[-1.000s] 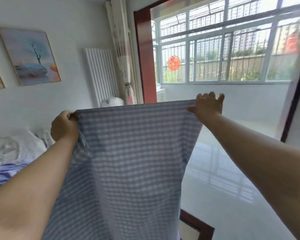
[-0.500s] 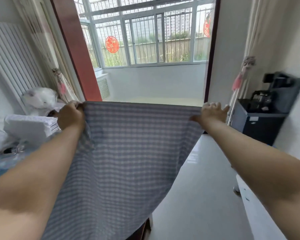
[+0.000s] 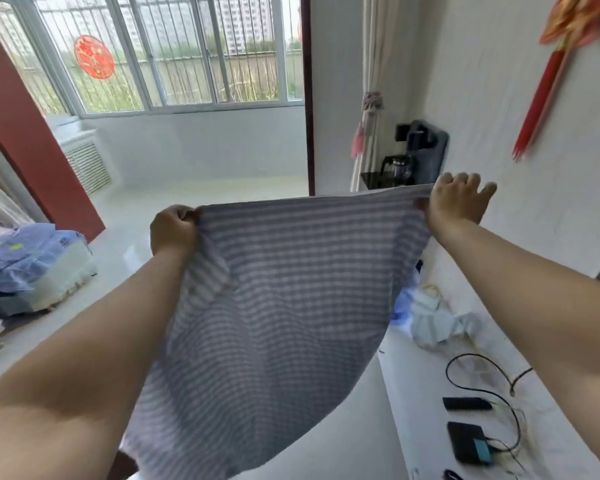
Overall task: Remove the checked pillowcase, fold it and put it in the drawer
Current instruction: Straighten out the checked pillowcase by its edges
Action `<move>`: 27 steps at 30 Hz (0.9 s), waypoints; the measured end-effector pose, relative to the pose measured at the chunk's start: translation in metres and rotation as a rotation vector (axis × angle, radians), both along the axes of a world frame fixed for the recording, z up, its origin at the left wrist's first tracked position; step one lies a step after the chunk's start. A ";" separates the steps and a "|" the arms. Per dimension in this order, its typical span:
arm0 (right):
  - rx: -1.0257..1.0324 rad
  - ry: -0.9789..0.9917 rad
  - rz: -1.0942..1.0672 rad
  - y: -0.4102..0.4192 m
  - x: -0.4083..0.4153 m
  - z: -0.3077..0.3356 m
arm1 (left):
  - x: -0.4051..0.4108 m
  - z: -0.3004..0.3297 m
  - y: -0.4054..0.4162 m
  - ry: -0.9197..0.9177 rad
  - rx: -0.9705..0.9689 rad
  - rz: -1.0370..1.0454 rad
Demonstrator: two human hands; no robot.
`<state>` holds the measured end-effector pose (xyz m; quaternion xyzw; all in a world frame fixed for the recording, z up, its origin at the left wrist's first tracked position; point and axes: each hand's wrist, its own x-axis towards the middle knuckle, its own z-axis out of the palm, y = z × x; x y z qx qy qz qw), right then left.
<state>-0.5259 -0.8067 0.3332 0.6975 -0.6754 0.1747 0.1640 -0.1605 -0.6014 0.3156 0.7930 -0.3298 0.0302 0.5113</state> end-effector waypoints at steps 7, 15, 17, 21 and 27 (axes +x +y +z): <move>-0.163 0.048 -0.017 0.001 -0.035 0.008 | -0.007 -0.016 -0.025 0.052 -0.005 -0.200; -0.084 0.011 0.077 0.011 -0.024 0.042 | 0.002 0.001 -0.033 -0.005 -0.124 -0.013; 0.167 0.078 0.102 0.020 -0.020 0.043 | 0.012 0.011 -0.035 0.014 -0.102 0.024; 0.011 0.161 0.078 0.027 -0.027 0.028 | 0.028 0.020 -0.038 -0.128 0.212 -0.078; 0.424 -0.377 0.327 0.022 -0.043 0.031 | 0.038 -0.002 -0.027 -0.086 0.274 -0.050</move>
